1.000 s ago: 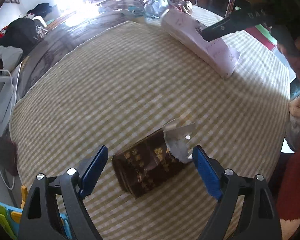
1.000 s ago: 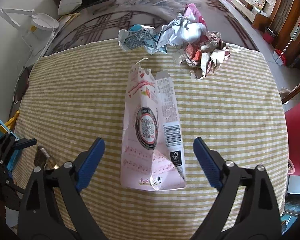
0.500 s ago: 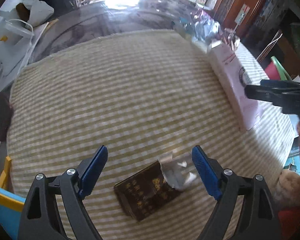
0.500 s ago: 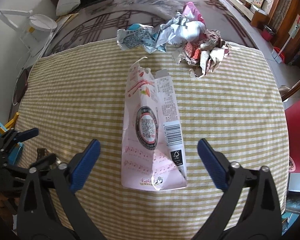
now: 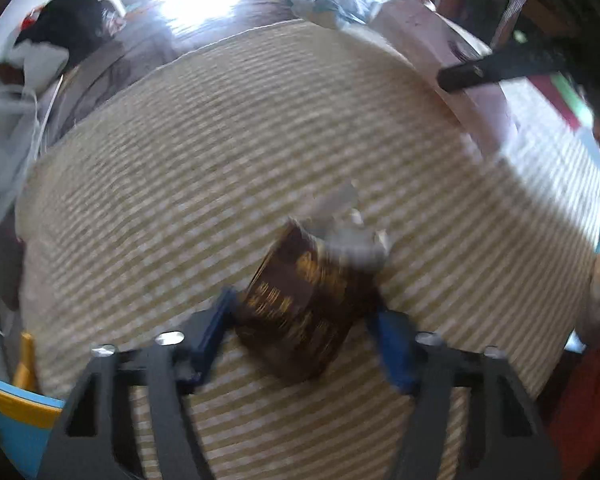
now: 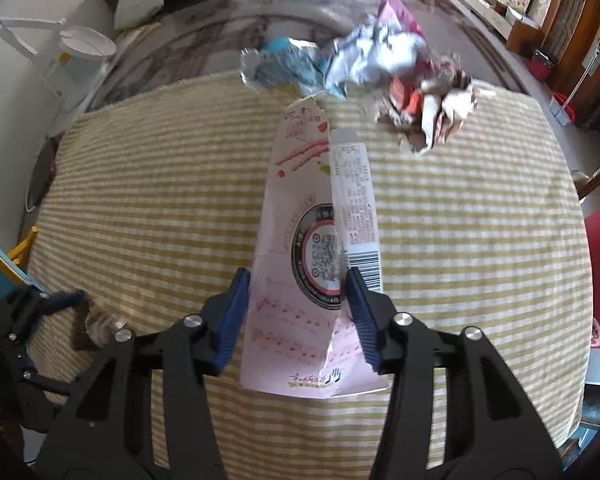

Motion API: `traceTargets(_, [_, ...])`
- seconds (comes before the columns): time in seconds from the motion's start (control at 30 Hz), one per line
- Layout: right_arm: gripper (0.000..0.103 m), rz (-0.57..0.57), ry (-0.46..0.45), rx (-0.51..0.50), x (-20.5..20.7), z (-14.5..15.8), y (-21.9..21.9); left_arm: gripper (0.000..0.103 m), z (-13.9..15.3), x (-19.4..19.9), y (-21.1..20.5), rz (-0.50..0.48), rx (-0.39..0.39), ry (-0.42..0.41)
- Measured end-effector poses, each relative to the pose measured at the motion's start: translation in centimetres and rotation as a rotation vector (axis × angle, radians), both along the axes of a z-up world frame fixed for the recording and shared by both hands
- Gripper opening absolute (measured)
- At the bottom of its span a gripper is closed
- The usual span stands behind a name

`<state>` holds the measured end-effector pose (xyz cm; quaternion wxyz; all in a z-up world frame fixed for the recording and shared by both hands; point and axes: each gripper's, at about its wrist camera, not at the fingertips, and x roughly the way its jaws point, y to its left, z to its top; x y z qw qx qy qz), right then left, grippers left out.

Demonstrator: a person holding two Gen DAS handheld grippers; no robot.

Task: Collect trash
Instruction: 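Grasp the brown Baisha cigarette pack with the left gripper while the right grasps the pink carton, then lift and carry the cigarette pack and pink carton in both grippers toward the red bin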

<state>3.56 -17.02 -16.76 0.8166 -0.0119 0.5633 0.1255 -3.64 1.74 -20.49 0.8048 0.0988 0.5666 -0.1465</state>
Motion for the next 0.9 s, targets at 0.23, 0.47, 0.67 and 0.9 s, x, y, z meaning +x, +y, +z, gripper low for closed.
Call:
traceTargets(0.23, [0.047,-0.015,-0.118,0.048,-1.0,4.6,-0.8,0.044,5.0,2.7,1.6,0.278,-0.226,-0.058])
traceTargets(0.47, [0.047,-0.011,-0.242,0.065,-2.2,8.8,-1.2,0.045,10.0,4.8,0.9,0.405,-0.23,-0.143])
traceTargets(0.67, [0.047,-0.005,-0.309,0.063,-2.9,10.8,-1.3,0.046,13.1,4.7,-0.3,0.395,-0.232,-0.212])
traceTargets(0.9, [0.047,-0.015,-0.33,0.067,-3.5,11.6,-2.7,0.046,14.3,5.3,-2.0,0.381,-0.228,-0.251])
